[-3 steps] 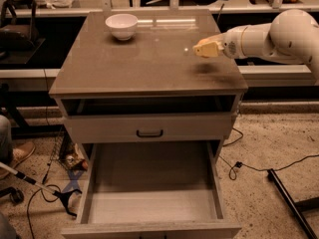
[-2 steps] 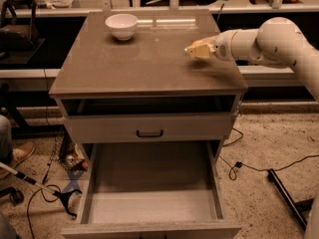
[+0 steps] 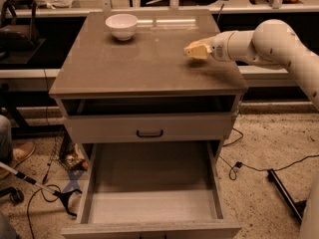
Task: Pick orange from middle drawer and place on counter
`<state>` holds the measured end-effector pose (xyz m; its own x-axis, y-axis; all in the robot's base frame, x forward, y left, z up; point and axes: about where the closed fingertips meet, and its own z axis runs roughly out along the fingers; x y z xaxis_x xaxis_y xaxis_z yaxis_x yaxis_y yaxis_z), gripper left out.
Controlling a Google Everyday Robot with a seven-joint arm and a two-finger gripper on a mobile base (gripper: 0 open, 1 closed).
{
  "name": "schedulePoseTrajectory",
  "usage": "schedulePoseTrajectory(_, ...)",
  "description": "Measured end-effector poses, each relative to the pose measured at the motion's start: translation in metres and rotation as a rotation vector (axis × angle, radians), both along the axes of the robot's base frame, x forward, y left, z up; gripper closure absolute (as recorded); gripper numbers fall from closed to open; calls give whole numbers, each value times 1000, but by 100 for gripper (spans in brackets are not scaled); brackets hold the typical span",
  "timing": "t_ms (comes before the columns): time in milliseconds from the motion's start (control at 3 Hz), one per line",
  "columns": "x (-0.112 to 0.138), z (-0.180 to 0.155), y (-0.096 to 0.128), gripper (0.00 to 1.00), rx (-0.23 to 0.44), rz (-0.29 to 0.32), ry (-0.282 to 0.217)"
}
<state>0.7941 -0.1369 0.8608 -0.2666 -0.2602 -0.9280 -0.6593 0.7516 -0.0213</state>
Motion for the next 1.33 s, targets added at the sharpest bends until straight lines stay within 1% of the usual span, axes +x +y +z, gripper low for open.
schedulePoseTrajectory(1000,2,-6,7,13,10,13,12)
schedulePoseTrajectory(1333,1,-6,8,0,11,15,14)
